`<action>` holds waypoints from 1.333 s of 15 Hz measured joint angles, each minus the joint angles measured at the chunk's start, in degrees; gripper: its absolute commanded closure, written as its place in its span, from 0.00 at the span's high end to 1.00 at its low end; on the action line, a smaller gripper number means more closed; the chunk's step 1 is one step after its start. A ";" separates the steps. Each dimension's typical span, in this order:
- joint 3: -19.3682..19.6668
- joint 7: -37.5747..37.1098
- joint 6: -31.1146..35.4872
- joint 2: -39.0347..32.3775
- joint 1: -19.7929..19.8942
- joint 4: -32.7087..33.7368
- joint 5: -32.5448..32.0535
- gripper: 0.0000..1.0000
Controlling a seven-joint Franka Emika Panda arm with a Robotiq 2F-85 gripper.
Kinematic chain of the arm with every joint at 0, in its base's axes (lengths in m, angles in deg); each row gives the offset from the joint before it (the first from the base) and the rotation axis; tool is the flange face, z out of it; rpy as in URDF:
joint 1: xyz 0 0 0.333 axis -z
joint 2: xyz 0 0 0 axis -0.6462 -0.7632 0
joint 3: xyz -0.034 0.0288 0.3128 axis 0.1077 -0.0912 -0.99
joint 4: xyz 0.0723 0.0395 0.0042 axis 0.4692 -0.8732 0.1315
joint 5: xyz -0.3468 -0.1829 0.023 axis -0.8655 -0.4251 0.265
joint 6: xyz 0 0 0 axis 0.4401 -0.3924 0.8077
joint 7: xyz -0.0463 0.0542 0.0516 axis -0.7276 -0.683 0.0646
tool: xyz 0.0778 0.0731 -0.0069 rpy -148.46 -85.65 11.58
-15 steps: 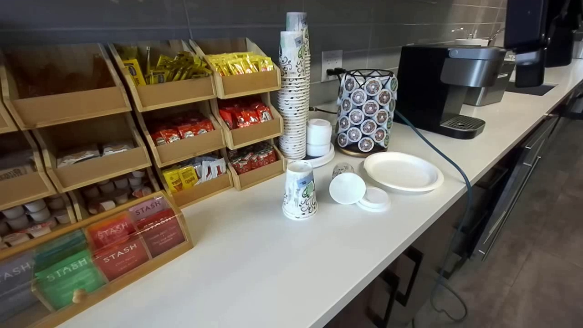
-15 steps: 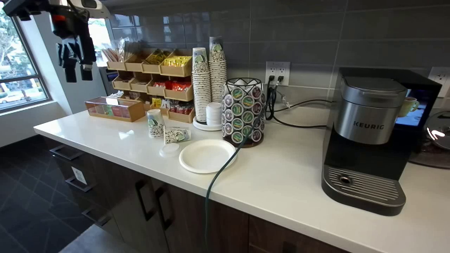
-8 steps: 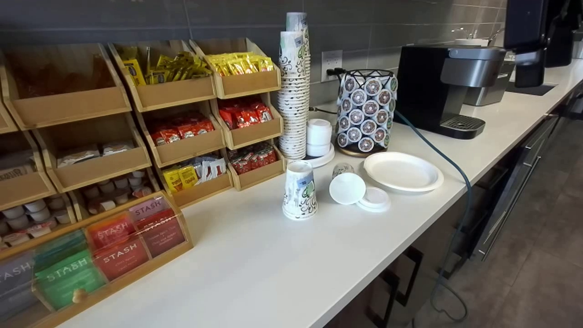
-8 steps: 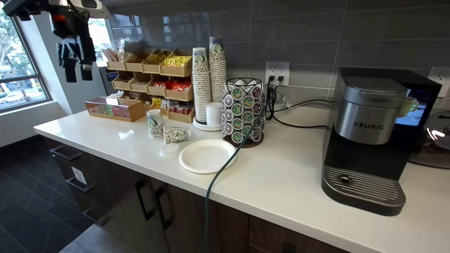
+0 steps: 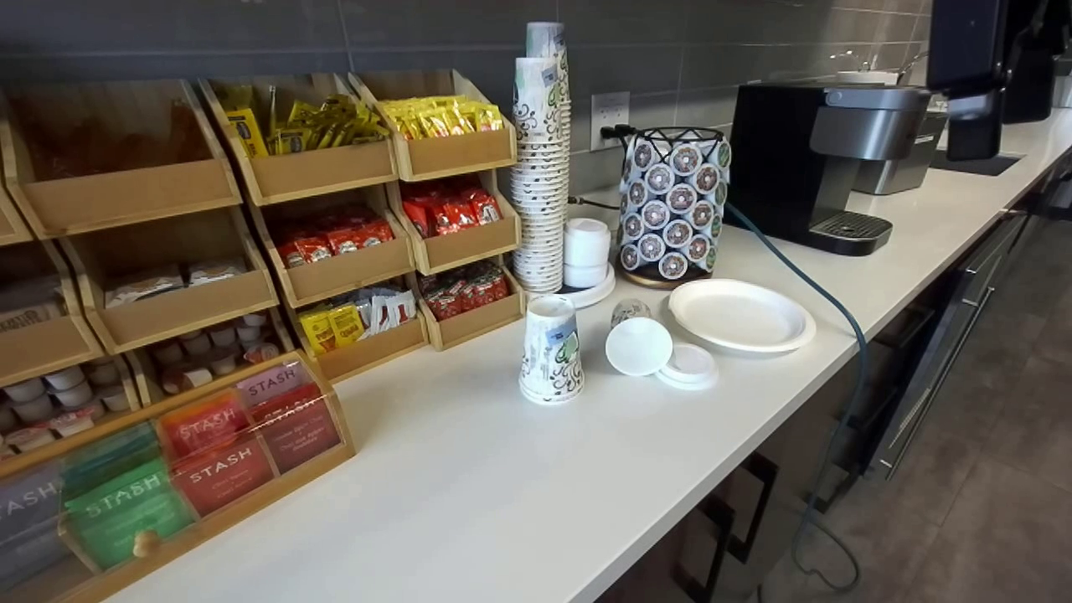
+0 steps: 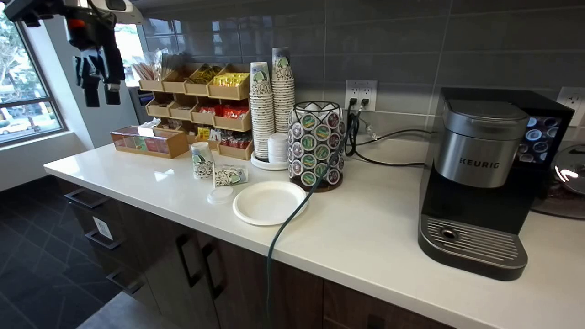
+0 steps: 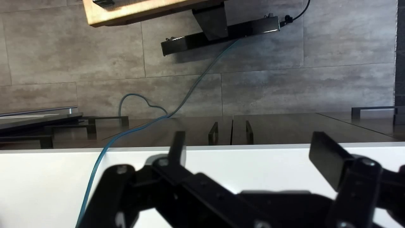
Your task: Set the right cup upright on the table
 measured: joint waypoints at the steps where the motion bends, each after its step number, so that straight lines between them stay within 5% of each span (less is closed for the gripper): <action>1: 0.00 0.00 0.00 0.00 0.00 0.00 0.00 1.00; 8: -0.55 -0.38 0.64 -8.67 -0.51 6.20 -8.72 1.00; 14: -0.72 2.69 15.67 -17.12 -3.42 6.09 -19.29 1.00; 20: 0.26 -4.03 24.21 -25.36 -3.89 4.16 -31.89 1.00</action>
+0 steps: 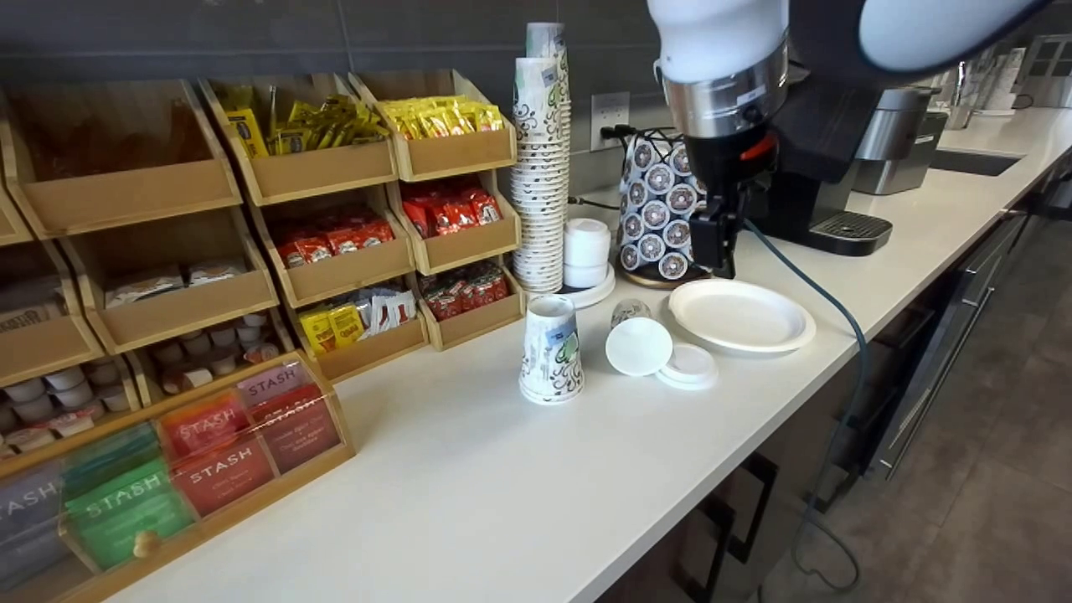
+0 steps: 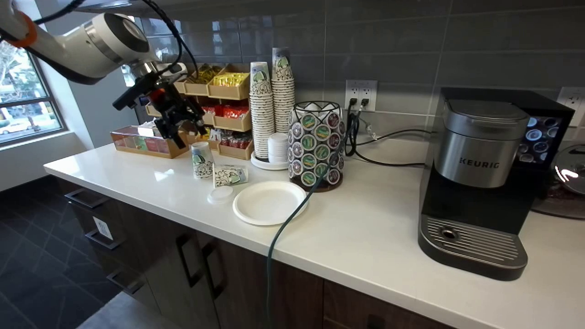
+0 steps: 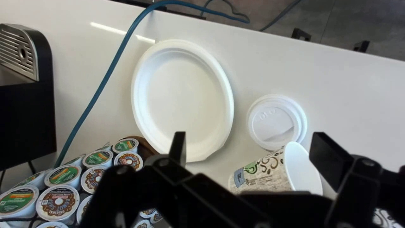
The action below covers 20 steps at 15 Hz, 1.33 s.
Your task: Set the right cup upright on the table
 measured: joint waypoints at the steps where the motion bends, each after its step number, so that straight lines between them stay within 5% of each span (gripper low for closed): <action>1: 0.37 -1.96 1.50 -1.70 -0.07 0.02 -1.84 1.00; 6: 1.77 -7.77 6.31 -9.16 -1.34 1.04 -4.46 1.00; 16: 2.67 -7.85 6.90 -9.99 -2.19 2.20 -4.46 1.00; 20: 3.88 -8.26 13.18 -12.08 -3.00 1.85 -4.92 1.00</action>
